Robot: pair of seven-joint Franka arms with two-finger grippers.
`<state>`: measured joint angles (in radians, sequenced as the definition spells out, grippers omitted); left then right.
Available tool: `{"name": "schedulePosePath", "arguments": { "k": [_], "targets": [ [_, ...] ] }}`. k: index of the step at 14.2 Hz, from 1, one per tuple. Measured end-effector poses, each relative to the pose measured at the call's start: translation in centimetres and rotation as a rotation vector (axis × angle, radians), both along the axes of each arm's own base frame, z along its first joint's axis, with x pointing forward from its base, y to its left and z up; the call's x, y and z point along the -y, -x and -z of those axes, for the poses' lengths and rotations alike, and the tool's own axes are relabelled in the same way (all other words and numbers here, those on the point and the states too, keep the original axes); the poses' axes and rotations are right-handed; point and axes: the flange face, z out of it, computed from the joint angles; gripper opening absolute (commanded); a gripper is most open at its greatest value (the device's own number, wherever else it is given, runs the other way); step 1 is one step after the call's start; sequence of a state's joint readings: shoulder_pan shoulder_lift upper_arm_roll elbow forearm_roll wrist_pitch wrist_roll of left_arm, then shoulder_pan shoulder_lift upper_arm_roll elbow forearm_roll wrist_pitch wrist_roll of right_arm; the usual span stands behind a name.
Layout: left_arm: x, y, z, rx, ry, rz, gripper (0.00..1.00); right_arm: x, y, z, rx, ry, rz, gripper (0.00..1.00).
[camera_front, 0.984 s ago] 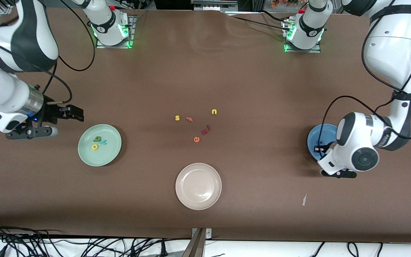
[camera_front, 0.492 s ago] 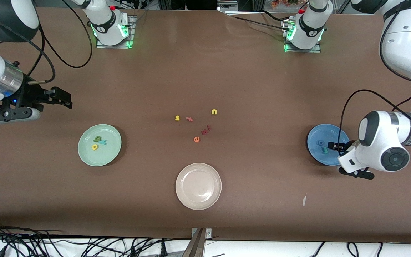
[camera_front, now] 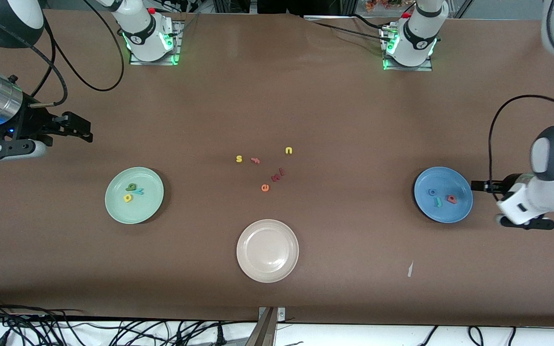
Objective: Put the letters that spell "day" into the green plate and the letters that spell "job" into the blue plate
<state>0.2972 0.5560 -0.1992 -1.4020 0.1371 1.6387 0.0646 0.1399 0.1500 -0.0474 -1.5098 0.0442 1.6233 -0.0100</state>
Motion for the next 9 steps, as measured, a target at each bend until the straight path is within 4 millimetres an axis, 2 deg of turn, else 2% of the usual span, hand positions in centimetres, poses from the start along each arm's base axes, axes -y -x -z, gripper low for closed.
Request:
{"name": "schedulePosePath", "arguments": {
  "k": [2, 4, 6, 9],
  "targets": [
    [-2.8, 1.6, -3.2, 0.039, 0.042, -0.068, 1.00, 0.0, 0.0, 0.0, 0.001, 0.003, 0.000, 1.00],
    [-3.0, 3.5, -7.1, 0.083, 0.030, -0.082, 1.00, 0.1, 0.0, 0.0, 0.001, 0.005, 0.000, 1.00],
    [-0.9, 5.3, -11.7, 0.139, 0.007, -0.057, 1.00, 0.1, 0.0, 0.0, 0.001, 0.006, 0.001, 1.00],
    [5.0, 7.7, -16.7, 0.203, -0.024, 0.011, 1.00, 0.2, 0.0, 0.0, 0.001, 0.007, 0.002, 1.00]
  ]
}}
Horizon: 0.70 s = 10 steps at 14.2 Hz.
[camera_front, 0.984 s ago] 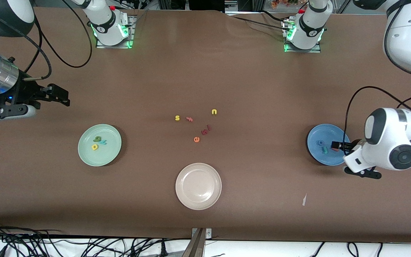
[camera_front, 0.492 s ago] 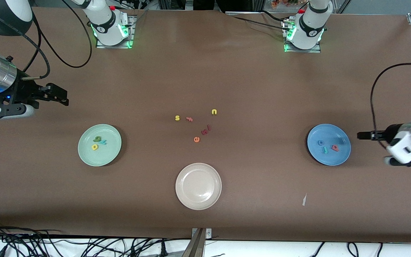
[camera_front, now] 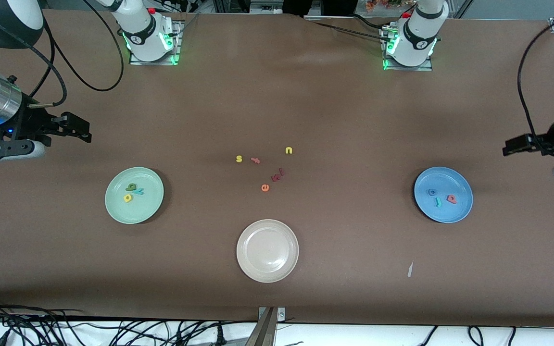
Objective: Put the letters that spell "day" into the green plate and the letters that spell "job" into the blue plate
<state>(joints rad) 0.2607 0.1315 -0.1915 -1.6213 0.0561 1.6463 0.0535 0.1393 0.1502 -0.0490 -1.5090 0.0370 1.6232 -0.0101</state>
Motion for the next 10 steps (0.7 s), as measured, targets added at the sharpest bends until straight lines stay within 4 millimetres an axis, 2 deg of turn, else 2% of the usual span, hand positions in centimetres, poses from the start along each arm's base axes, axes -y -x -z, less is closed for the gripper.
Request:
{"name": "schedulePosePath", "arguments": {
  "k": [3, 5, 8, 10],
  "targets": [
    [4.7, 1.6, -3.5, 0.057, -0.019, 0.053, 1.00, 0.0, 0.0, 0.0, 0.000, 0.001, 0.000, 1.00],
    [7.1, 2.6, -4.8, 0.061, -0.025, 0.087, 1.00, 0.0, 0.0, 0.0, 0.000, 0.001, 0.000, 1.00],
    [8.8, 4.0, -5.4, -0.027, -0.050, 0.119, 1.00, 0.0, 0.0, 0.0, 0.000, 0.001, 0.000, 1.00],
    [8.9, 4.1, -5.7, -0.033, -0.039, 0.110, 1.00, 0.0, 0.0, 0.0, -0.001, 0.001, 0.000, 1.00]
  ]
}}
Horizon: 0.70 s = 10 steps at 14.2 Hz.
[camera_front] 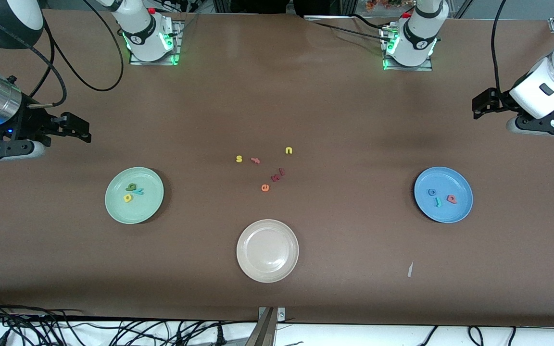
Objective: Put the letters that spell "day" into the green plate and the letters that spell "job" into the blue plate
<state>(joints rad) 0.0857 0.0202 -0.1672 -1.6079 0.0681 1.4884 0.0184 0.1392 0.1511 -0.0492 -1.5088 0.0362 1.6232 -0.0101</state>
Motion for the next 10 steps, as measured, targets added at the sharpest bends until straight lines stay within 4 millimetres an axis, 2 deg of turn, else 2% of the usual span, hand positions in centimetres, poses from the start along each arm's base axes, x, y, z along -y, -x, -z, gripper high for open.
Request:
{"name": "schedulePosePath", "arguments": {
  "k": [3, 10],
  "targets": [
    [-1.4, -0.1, -0.3, 0.008, 0.034, -0.095, 1.00, 0.0, 0.0, 0.1, -0.001, 0.002, 0.000, 1.00],
    [-2.1, -0.6, -0.8, 0.051, 0.061, -0.145, 1.00, 0.0, -0.1, 0.3, -0.004, 0.004, 0.000, 1.00]
  ]
}}
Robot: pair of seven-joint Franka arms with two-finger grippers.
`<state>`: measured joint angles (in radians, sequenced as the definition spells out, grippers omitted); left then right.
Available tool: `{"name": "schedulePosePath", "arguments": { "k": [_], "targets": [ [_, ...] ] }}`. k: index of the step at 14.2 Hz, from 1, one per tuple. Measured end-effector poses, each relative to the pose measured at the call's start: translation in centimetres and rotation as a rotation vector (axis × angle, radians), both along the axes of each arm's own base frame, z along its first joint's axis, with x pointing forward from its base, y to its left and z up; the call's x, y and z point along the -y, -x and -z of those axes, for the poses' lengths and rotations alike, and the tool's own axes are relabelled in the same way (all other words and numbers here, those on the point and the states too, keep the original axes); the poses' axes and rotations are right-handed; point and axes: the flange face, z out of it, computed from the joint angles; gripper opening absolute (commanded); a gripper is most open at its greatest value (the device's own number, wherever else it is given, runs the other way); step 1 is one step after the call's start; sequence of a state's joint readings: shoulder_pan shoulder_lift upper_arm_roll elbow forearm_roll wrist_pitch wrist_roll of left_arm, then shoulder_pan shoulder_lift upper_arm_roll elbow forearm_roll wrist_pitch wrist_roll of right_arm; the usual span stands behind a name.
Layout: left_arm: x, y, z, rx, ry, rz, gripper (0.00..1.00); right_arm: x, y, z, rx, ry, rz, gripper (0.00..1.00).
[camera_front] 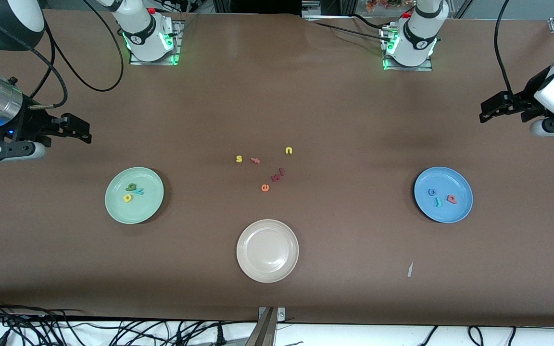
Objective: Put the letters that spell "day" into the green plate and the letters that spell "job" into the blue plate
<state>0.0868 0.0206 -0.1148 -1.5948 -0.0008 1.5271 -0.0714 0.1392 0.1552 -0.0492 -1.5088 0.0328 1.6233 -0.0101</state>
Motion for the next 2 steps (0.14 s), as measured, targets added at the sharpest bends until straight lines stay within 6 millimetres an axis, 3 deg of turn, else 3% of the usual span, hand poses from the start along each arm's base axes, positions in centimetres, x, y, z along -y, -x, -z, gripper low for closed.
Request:
{"name": "schedulePosePath", "arguments": {
  "k": [2],
  "targets": [
    [-0.36, -0.11, -0.09, 0.010, 0.000, -0.007, 1.00, 0.00, -0.01, 0.03, -0.001, 0.000, 0.000, 1.00]
  ]
}}
